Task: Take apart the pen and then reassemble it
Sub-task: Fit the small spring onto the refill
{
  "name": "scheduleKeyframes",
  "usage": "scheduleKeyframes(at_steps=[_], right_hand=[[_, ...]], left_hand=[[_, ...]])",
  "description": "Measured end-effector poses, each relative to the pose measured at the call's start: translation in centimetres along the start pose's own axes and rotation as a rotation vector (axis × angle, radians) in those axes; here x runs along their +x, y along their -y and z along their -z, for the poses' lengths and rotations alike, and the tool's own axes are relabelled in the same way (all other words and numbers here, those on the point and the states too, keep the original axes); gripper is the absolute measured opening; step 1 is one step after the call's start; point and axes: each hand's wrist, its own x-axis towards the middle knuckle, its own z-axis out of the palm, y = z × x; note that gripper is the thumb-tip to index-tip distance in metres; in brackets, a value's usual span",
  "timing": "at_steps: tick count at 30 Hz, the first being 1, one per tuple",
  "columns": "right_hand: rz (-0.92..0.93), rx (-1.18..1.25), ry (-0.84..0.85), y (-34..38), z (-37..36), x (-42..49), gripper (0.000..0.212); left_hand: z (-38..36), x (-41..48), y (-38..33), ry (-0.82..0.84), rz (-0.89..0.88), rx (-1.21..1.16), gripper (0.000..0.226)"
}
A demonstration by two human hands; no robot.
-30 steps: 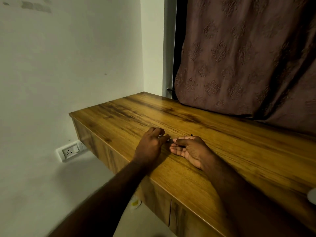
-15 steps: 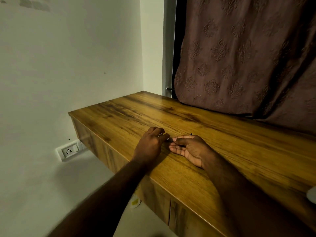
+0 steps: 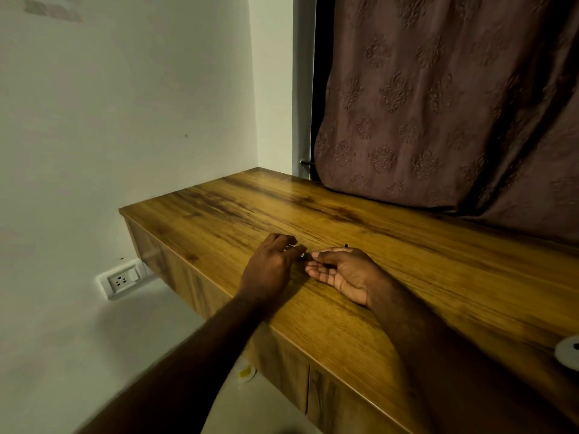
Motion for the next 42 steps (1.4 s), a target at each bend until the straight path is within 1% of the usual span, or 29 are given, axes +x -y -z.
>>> scheduleKeyframes(at_steps=[4,8,12,19,25,28,34,39,42], right_hand=[[-0.007,0.004,0.001,0.1,0.09,0.07,0.014],[-0.008,0.014,0.005,0.08,0.1,0.12,0.016],[-0.01,0.018,0.015,0.12,0.12,0.01,0.009],[-0.001,0.027,0.021,0.09,0.13,-0.04,0.008],[0.0,0.046,0.021,0.07,0.16,-0.01,0.018],[0.01,0.023,0.024,0.08,0.17,-0.06,0.017],[0.013,-0.007,0.033,0.08,0.22,-0.03,0.009],[0.002,0.021,0.026,-0.09,0.32,0.4,0.008],[-0.001,0.029,0.032,-0.16,0.35,0.53,0.008]], left_hand=[[-0.11,0.19,0.11,0.011,-0.012,-0.003,0.043],[-0.1,0.15,0.25,-0.013,-0.025,-0.008,0.041],[-0.12,0.17,0.28,-0.012,-0.011,-0.029,0.041],[-0.45,0.22,0.47,0.008,0.017,-0.063,0.044],[-0.52,0.17,0.57,-0.04,0.039,-0.11,0.035],[-0.45,0.17,0.46,-0.043,0.025,-0.087,0.033],[-0.07,0.28,0.03,-0.009,-0.084,0.019,0.035],[-0.12,0.31,0.07,-0.001,-0.08,0.038,0.04],[-0.21,0.27,0.1,-0.008,-0.091,0.039,0.039]])
